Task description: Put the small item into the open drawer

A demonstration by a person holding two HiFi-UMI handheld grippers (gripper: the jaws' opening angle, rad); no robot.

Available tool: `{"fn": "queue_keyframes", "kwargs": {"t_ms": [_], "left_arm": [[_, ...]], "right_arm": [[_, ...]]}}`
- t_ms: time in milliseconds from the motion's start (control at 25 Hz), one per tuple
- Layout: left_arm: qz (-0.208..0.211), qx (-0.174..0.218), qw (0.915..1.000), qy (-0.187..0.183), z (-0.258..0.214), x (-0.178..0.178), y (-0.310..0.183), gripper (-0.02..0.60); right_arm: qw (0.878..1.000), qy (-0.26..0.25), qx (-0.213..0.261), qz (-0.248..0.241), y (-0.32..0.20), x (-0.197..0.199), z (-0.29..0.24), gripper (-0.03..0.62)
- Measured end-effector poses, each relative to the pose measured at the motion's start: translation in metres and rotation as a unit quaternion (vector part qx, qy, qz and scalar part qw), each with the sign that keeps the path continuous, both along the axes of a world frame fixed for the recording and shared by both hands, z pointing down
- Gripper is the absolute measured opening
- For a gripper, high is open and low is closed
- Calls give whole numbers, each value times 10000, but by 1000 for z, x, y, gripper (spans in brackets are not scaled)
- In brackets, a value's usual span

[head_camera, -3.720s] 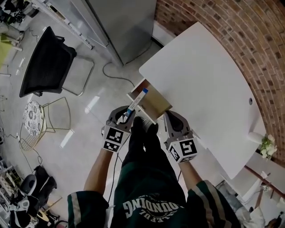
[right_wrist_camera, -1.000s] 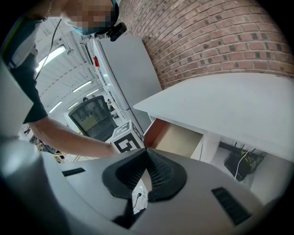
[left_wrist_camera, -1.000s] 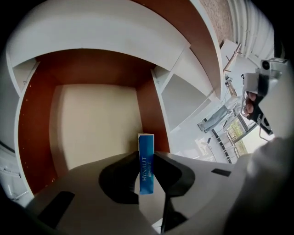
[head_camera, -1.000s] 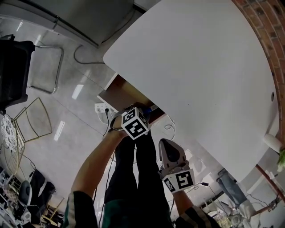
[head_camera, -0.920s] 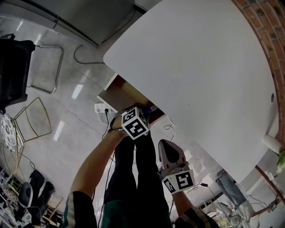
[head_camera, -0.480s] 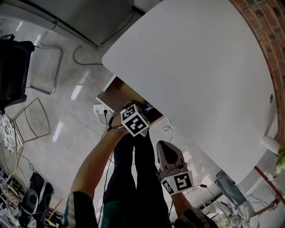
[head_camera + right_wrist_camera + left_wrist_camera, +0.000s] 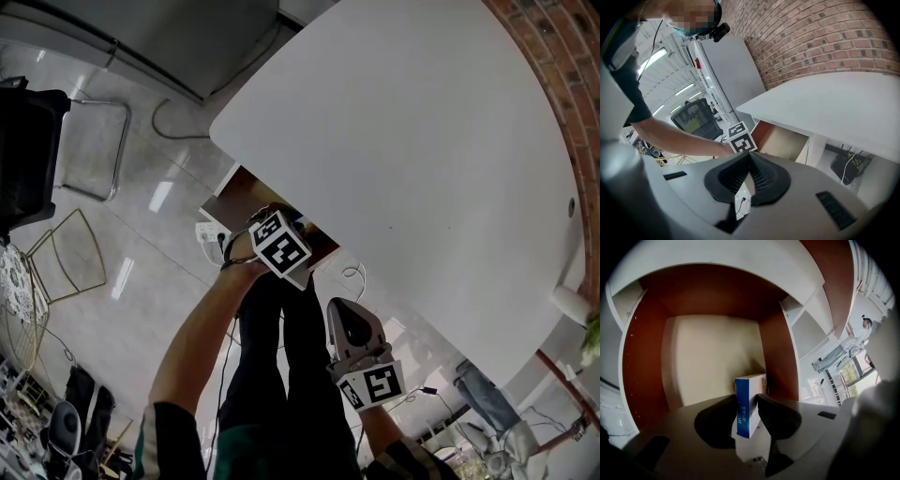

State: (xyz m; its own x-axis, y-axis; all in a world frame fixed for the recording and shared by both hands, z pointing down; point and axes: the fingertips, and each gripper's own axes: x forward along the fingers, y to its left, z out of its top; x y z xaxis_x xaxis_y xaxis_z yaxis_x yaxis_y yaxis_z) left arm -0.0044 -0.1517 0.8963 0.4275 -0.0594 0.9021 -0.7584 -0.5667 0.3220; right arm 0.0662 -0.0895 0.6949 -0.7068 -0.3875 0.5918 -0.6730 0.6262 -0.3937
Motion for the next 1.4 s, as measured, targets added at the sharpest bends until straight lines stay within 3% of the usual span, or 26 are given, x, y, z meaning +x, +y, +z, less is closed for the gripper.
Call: {"fn": "queue_keyframes", "kwargs": {"t_ms": [240,560,840,960,1080,1400], "left_arm": [[60,45,9984,-552,14,-22,-3,146],[267,117,9947,-986,19,-39,-4,146],[-23,551,9947,-869,2,-45,-17,142],[12,736,9934,-885,-10,-47,-19,62],[51,858,9918,-946,-22,-51,-15,23],[-136,1078,9885,-1056,-65,-64,-2,15]], "right_arm": [[10000,31,-7,-18,-2,0,1,25],[10000,57,-12,-58,-4,-3,2,25],[9999,48,9,-99,-3,-10,2,25],[9999,51,36,-110,-4,-12,0,25],[9999,19,96,-135,-6,-16,-7,25],[9993,60,341,-149,-16,-21,-39,25]]}}
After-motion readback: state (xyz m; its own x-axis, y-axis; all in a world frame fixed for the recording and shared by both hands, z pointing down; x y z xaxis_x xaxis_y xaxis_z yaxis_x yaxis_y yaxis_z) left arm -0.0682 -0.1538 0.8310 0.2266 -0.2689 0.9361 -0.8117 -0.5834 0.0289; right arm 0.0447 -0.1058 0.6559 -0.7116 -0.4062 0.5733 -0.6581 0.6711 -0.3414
